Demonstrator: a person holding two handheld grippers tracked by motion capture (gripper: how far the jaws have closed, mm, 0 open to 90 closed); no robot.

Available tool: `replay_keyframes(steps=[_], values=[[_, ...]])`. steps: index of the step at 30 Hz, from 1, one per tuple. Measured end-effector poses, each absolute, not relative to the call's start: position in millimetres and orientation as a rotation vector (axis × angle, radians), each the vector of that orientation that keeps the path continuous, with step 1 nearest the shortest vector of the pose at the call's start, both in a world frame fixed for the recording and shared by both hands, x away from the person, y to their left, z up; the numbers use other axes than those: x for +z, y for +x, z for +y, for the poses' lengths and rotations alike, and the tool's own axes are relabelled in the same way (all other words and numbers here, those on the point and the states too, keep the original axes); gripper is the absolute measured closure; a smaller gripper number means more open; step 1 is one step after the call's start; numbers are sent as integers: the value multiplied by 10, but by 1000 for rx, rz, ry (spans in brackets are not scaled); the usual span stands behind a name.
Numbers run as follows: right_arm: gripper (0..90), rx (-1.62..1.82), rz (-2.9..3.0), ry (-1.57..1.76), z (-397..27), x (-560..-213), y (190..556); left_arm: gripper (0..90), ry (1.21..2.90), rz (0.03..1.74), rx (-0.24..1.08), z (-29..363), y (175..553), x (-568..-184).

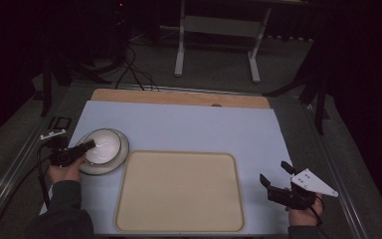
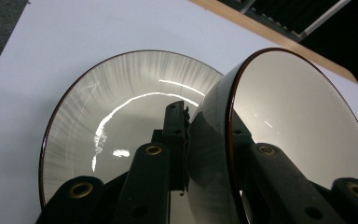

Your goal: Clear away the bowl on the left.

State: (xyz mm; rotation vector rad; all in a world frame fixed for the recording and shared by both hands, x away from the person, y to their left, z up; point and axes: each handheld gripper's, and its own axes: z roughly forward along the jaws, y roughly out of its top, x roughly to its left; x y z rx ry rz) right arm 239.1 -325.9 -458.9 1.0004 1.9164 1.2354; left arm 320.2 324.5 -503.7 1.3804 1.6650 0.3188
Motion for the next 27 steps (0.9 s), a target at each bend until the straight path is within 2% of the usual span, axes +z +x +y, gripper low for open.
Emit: replay_keyframes(steps=[27], values=[[147, 1238, 1906, 1005, -3267, -4583, 2383, 774, 1343, 1576, 339, 3166, 3097, -4829]])
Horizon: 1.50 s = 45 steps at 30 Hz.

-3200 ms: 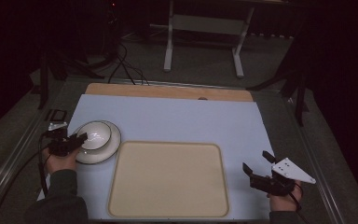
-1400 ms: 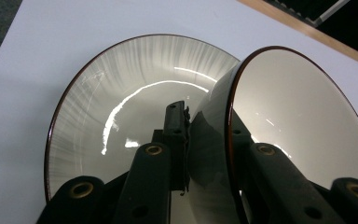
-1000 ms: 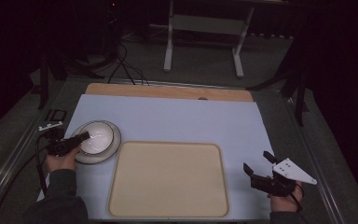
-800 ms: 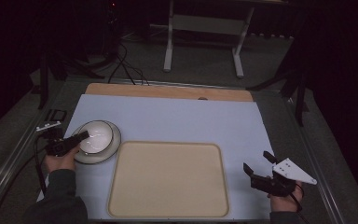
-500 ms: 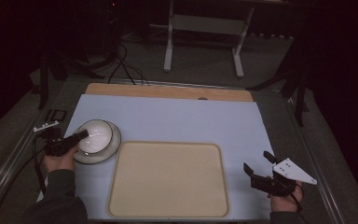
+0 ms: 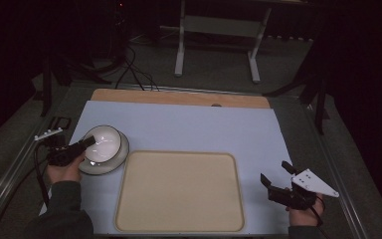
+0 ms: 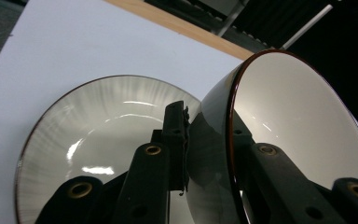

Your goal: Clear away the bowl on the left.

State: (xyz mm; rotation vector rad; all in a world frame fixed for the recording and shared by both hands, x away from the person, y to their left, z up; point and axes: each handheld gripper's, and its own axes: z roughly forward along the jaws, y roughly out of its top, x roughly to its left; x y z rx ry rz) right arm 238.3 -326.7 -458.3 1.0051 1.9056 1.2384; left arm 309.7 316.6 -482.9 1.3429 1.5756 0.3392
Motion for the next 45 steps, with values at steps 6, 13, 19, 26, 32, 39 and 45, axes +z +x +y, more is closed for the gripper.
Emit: replay_keyframes(steps=[6, 13, 19, 26, 32, 39, 45], values=[[147, 1239, 1902, 1005, -3275, -4580, 2381, 773, 1347, 1548, 339, 3107, 3083, -4781], [147, 1238, 1901, 1005, -3278, -4580, 2379, 771, 1351, 1523, 338, 3058, 3061, -4738], [147, 1237, 1900, 1004, -3280, -4578, 2377, 770, 1354, 1495, 336, 3012, 3035, -4698], [147, 1238, 1898, 1006, -3280, -4579, 2377, 770, 1365, 1482, 336, 2951, 3028, -4669], [147, 1238, 1898, 1006, -3282, -4579, 2377, 770, 1375, 1461, 337, 2894, 3020, -4639], [147, 1239, 1896, 1004, -3284, -4578, 2376, 769, 1385, 1439, 335, 2834, 3014, -4604], [147, 1239, 1896, 1004, -3284, -4578, 2376, 769, 1397, 1423, 332, 2781, 3013, -4583]])
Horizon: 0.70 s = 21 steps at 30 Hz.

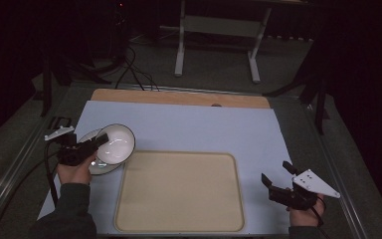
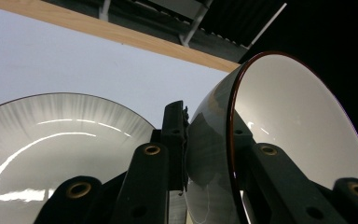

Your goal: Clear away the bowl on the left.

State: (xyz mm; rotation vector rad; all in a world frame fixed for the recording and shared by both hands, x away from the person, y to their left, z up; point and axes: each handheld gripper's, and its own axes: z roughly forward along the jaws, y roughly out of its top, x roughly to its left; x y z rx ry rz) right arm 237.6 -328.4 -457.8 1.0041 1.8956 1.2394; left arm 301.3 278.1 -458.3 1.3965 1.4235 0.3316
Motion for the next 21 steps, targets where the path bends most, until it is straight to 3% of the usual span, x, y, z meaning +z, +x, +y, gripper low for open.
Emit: replay_keyframes(steps=[21], values=[[147, 1241, 1895, 1007, -3287, -4577, 2373, 767, 1442, 1370, 313, 2553, 3007, -4534]])
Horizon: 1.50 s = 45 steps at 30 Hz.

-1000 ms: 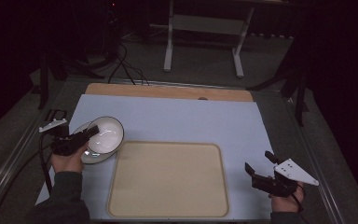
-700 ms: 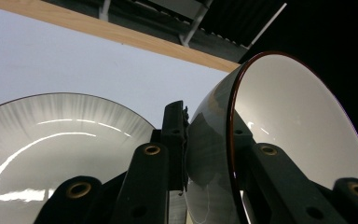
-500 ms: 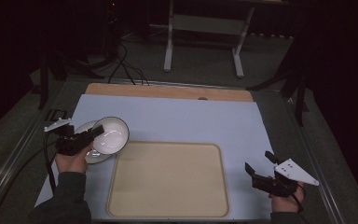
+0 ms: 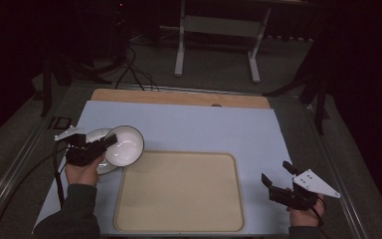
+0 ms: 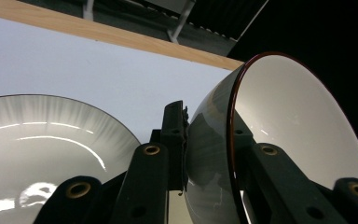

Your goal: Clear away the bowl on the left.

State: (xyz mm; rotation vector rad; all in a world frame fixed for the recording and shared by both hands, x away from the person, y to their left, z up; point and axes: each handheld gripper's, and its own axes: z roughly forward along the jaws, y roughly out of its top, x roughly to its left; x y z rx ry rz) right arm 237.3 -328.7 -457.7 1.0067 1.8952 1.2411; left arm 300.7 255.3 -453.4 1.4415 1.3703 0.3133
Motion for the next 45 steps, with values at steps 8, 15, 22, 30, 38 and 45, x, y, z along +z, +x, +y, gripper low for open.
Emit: replay_keyframes(steps=[8, 15, 22, 30, 38, 45], values=[[147, 1240, 1895, 1007, -3291, -4575, 2372, 767, 1466, 1349, 308, 2459, 3005, -4519], [147, 1240, 1896, 1005, -3290, -4575, 2371, 766, 1480, 1332, 300, 2385, 3004, -4512], [147, 1240, 1896, 1005, -3290, -4575, 2370, 766, 1501, 1312, 289, 2292, 3002, -4510], [147, 1240, 1895, 1007, -3290, -4574, 2369, 765, 1528, 1292, 279, 2173, 3002, -4517], [147, 1237, 1896, 1004, -3289, -4575, 2371, 763, 1546, 1274, 266, 2067, 3007, -4522], [147, 1236, 1896, 1003, -3291, -4575, 2371, 762, 1558, 1268, 266, 2011, 3010, -4532]])
